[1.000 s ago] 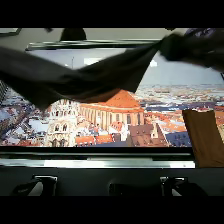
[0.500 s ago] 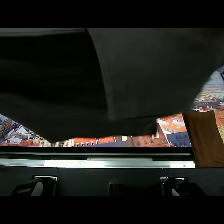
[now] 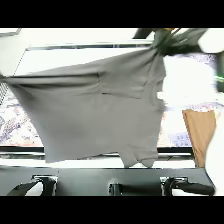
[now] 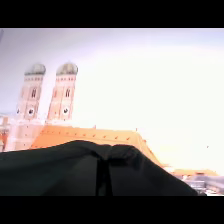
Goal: Fold the clothes and pants, and hang the long-sleeved shirts on hangers.
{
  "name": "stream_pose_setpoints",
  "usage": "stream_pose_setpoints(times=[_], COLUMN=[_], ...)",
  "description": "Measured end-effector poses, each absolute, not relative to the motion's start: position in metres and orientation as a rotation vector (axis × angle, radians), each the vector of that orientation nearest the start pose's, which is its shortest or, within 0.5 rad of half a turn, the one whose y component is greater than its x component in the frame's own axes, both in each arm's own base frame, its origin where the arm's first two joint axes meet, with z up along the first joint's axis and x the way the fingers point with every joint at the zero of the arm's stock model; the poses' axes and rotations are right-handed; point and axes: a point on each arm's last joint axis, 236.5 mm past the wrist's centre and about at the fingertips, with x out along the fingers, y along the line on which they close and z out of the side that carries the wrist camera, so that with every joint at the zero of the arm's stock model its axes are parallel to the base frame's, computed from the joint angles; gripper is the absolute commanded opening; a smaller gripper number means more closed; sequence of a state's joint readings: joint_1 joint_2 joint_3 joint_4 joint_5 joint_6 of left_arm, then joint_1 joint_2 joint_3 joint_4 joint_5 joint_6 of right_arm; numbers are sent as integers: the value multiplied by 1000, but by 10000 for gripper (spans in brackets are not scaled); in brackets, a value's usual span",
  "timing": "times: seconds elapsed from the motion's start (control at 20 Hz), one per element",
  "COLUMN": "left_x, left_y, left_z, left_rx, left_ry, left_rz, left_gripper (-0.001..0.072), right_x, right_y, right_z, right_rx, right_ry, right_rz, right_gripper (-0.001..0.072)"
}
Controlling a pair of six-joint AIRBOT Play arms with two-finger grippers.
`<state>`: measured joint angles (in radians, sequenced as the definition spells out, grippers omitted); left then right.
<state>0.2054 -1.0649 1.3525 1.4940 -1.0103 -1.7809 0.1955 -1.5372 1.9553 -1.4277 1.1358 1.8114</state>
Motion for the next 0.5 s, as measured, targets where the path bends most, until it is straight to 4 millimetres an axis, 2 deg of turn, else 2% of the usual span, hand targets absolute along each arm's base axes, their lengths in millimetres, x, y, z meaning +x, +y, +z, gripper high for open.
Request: stream_pose_setpoints(times=[0.15,0.25,0.3,0.35,0.4,0.45,0.5], left_x=[465,489,495,501,506,507,509], left_y=[71,63,59,53,48,43,37], left_z=[114,68,47,28,12,-4,-15], left_rx=[-354,-378,-392,-405,-417,-429,-441], left_ry=[803,848,875,901,920,948,966], left_rz=[220,205,199,192,187,181,176], left_gripper=[20,21,21,21,25,68,211], right_x=[560,574,578,580,582,582,582], right_y=[153,165,170,175,181,186,190], right_z=[109,52,27,6,-11,-23,-34], right_rx=[354,437,477,511,549,580,604], right_ry=[930,1013,1050,1081,1107,1127,1148], right_rz=[171,150,142,136,134,132,132], right_gripper=[35,36,39,80,154,216,255])
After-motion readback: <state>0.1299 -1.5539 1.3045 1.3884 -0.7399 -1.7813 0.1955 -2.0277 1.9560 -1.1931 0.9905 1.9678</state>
